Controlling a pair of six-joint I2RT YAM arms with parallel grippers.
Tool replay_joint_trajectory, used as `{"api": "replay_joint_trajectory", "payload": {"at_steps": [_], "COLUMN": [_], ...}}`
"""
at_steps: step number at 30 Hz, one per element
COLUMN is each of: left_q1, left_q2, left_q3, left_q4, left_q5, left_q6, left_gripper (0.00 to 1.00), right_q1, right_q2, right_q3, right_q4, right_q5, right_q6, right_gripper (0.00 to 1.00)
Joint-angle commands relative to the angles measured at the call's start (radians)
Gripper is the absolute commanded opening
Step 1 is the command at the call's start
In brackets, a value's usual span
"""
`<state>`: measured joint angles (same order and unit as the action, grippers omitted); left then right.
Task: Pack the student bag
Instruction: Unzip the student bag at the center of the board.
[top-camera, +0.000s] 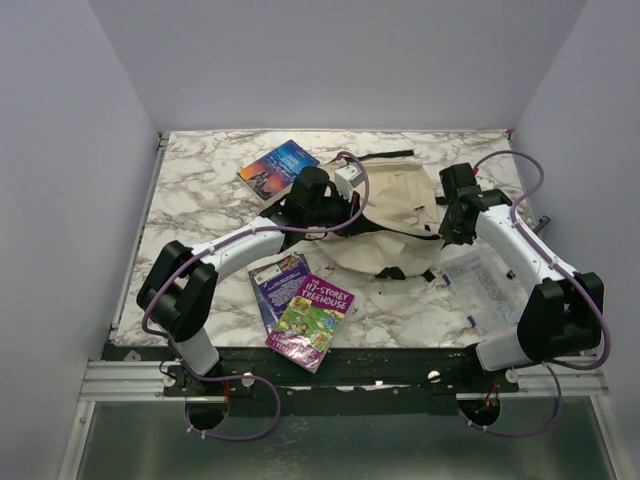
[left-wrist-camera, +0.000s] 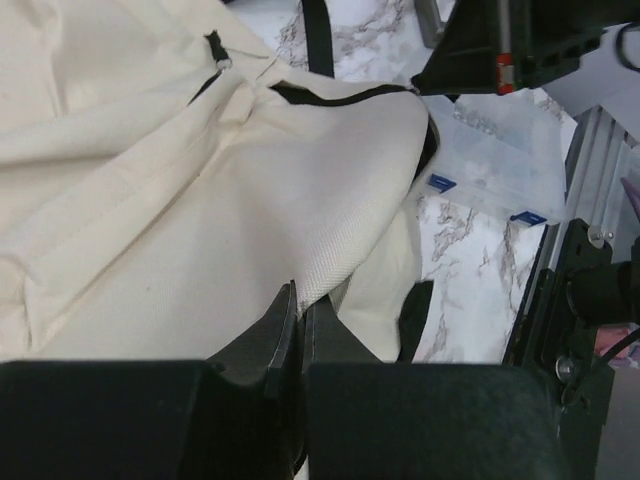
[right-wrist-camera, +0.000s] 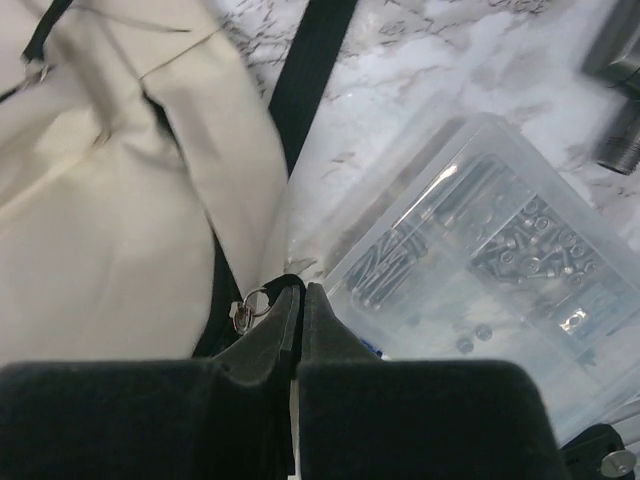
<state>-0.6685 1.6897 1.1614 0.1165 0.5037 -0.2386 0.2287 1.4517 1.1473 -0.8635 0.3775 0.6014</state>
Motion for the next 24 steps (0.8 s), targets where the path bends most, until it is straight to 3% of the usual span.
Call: {"api": "replay_joint_trajectory", "payload": {"at_steps": [1,8,13,17,22,24], "left_q1": [0.027,0.029,0.019,-0.003,-0.078,-0.103], "left_q2": [-0.105,-0.079,-0.062,-0.020,0.003,0.019], "left_q3": [-0.002,0.015,0.032,0.050,0.076,0.113], "left_q4": [0.019,0.025,0.029,0.029,0.002,-0.021], "left_q5": [0.013,0.108,0.154,0.102,-0.063,-0.091], "left_q6": [0.023,0.030,0.030,-0.001,0.049,0.078], "left_gripper": [0.00,0.00,0.02,0.45,0.70,0.74], "right_q1": [-0.103,-0.178,-0.178,-0.178,-0.179,-0.178], "right_q2": [0.025,0.157,0.054,-0.103,-0.163,-0.166], "right_q3": [-0.055,-0.040,-0.121,-0.173,-0.121,-0.100], "right_q4": [0.058,0.212,0.290,0.321,0.250,0.224], "right_q5": [0.083,-0.066,-0.210,-0.324,-0.418,-0.433], "right_q6": [-0.008,-0.073,-0.124,-0.158,-0.162,-0.168], "right_gripper": [0.01,0.01,0.01,0.01,0.01,0.01]}}
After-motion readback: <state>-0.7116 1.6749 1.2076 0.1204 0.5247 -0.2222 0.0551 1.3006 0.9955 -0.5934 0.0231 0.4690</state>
